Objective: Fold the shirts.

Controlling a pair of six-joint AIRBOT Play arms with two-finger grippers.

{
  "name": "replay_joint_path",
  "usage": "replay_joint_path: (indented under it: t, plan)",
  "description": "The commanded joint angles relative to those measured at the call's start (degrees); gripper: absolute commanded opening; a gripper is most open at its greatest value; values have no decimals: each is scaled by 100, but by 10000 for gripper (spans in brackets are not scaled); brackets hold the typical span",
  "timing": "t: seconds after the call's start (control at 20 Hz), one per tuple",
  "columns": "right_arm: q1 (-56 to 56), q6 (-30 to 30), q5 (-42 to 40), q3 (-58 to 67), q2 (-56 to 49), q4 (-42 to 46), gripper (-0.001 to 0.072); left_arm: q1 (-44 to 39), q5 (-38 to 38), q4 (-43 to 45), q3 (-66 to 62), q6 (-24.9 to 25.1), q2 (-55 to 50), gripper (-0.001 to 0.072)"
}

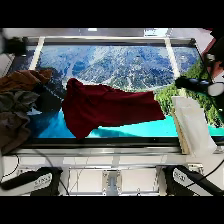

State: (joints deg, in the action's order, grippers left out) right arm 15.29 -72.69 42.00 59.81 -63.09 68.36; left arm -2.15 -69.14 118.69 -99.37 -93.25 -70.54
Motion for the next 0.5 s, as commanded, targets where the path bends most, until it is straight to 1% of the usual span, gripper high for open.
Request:
replay_joint_path:
  t: [0.0, 0.05, 0.1, 0.15, 0.2, 0.25, 0.3, 0.4, 0.45]
  plan:
    - [857, -48, 1469, 15, 503, 411, 391, 992, -149, -1585, 1853, 2, 1563, 466]
    - [1005, -35, 1659, 13, 542, 409, 391, 1235, -26, -1996, 2699, -15, 1978, 466]
    - [1088, -33, 1792, 13, 549, 396, 391, 1432, 96, -2433, 3462, -190, 2291, 464]
    - [1102, -33, 1888, 9, 549, 380, 390, 1611, 254, -2959, 4280, -260, 2524, 459]
    - [1093, -33, 1932, 9, 549, 332, 391, 1716, 334, -3386, 4839, -323, 2586, 458]
    - [1084, -9, 1978, 11, 549, 210, 391, 1847, 444, -4033, 5423, -295, 2544, 458]
    - [1086, 96, 2017, 4, 549, 44, 391, 1956, 605, -4649, 5893, -208, 2470, 458]
    - [1084, 232, 2090, -33, 549, -203, 391, 2131, 879, -5838, 6634, 315, 2190, 458]
    - [1084, 232, 2140, -31, 549, -262, 391, 2164, 979, -6172, 6861, 590, 2002, 458]
